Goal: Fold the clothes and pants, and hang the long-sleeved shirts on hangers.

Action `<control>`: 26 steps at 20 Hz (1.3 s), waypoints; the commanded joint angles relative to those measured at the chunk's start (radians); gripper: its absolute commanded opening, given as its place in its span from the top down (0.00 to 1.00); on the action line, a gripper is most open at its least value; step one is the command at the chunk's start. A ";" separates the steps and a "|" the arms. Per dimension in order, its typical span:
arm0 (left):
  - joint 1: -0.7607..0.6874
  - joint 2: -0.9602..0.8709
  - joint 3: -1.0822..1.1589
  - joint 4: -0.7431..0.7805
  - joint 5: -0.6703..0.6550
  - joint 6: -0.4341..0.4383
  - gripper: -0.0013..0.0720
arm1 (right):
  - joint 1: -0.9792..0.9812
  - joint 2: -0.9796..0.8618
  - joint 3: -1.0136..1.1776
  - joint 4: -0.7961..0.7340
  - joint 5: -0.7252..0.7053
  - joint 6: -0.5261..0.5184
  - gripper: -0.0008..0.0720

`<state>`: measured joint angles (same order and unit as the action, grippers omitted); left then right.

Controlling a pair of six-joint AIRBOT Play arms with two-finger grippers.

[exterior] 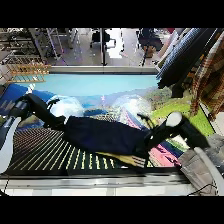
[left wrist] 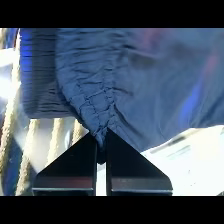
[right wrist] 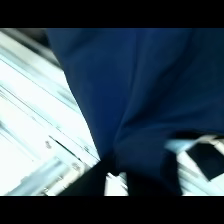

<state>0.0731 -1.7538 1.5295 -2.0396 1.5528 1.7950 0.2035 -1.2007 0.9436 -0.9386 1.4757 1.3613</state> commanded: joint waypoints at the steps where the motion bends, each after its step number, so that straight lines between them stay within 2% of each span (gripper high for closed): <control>1: -0.005 -0.042 0.001 0.051 0.042 0.001 0.87 | 0.072 0.020 -0.174 -0.028 -0.051 0.009 0.57; 3: 0.000 -0.043 0.002 0.136 0.042 0.000 0.67 | 0.038 0.034 -0.177 -0.073 -0.027 0.011 0.57; 4: 0.002 -0.043 0.004 0.189 0.054 -0.005 0.62 | -0.001 0.053 -0.177 -0.097 -0.027 0.022 0.56; 5: 0.004 -0.042 0.004 0.231 0.062 -0.008 0.62 | -0.052 0.077 -0.177 -0.115 -0.028 0.039 0.56; 7: 0.011 -0.034 0.004 0.283 0.069 -0.015 0.62 | -0.181 0.134 -0.178 -0.151 -0.032 0.072 0.34; 8: 0.015 -0.028 0.004 0.277 0.066 -0.015 0.62 | -0.252 0.155 -0.178 -0.162 -0.034 0.084 0.34; 10: 0.015 -0.007 0.005 0.254 0.051 -0.014 0.62 | -0.358 0.165 -0.180 -0.151 -0.045 0.088 0.20; 14: 0.015 0.060 0.005 0.186 0.029 -0.014 0.62 | -0.399 0.165 -0.282 -0.130 -0.072 0.100 0.19; 16: 0.015 0.094 0.005 0.130 0.028 -0.013 0.62 | -0.399 0.165 -0.357 -0.109 -0.145 0.102 0.19; 21: 0.008 0.119 0.005 -0.161 -0.024 0.051 0.63 | -0.354 0.071 -0.428 0.048 -0.349 -0.023 0.19; 24: -0.024 0.116 0.003 -0.168 -0.027 0.055 0.63 | -0.290 -0.026 -0.427 0.119 -0.448 -0.088 0.19; 25: -0.038 0.115 0.003 -0.169 -0.027 0.058 0.63 | -0.267 -0.052 -0.423 0.140 -0.480 -0.117 0.24; 26: -0.056 0.115 0.003 -0.168 -0.028 0.082 0.64 | -0.254 -0.066 -0.409 0.136 -0.491 -0.127 0.50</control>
<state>0.0502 -1.6398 1.5326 -2.1609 1.5333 1.8439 -0.0963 -1.2026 0.5289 -0.8474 1.0943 1.3018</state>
